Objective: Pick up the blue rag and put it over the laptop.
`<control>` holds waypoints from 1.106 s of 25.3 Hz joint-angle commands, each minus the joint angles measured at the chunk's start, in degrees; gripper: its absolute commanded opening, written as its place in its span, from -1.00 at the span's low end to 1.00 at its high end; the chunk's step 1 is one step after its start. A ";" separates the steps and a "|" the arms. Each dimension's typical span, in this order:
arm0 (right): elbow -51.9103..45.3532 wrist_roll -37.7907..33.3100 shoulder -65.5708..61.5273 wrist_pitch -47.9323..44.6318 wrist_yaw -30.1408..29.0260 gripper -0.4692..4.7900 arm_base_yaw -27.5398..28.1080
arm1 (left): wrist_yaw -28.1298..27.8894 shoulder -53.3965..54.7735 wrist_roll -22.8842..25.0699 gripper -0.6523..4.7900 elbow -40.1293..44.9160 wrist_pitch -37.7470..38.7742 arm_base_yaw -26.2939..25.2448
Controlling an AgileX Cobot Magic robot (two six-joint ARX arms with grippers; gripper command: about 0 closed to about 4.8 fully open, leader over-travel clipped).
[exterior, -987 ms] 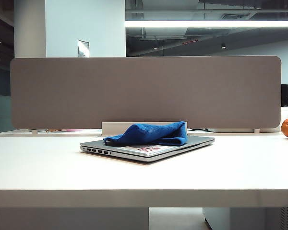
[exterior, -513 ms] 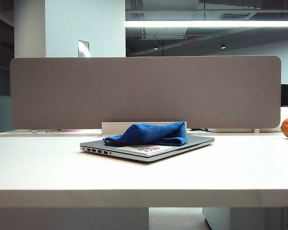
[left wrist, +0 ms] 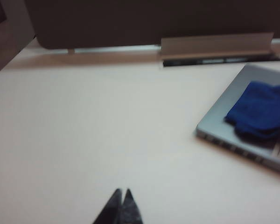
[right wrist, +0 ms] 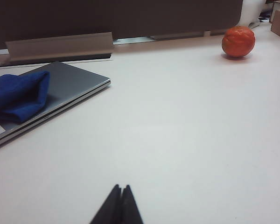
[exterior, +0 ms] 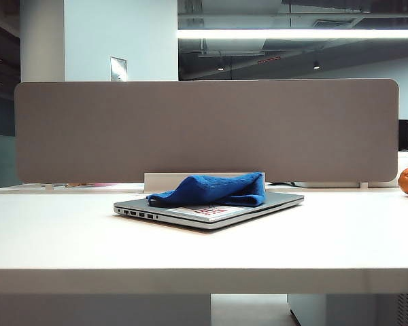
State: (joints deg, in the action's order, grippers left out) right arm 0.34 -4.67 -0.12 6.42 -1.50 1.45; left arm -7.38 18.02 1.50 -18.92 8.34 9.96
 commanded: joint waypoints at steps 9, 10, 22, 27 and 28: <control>-0.20 0.17 0.13 -0.61 0.28 -0.82 0.04 | 5.27 -8.04 -0.46 -0.78 10.14 -11.06 -9.60; -0.20 0.17 0.13 -0.61 0.28 -0.82 0.04 | 5.22 -9.05 -0.46 -0.78 10.99 -11.08 -9.77; -0.20 0.17 0.13 -0.61 0.28 -0.82 0.04 | 7.72 -17.44 -0.42 -0.78 18.34 -12.37 -9.75; -0.20 0.20 0.13 -0.61 0.28 -0.82 0.04 | 7.65 -17.79 -0.17 -0.78 18.47 -11.89 -9.73; -0.20 0.17 0.13 -0.59 0.31 -0.82 0.04 | 7.67 -17.79 -0.17 -0.78 18.47 -11.89 -9.73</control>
State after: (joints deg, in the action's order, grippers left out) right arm 0.34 -4.67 -0.12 6.42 -1.52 1.45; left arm -0.01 0.21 1.30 -0.27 -2.92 0.19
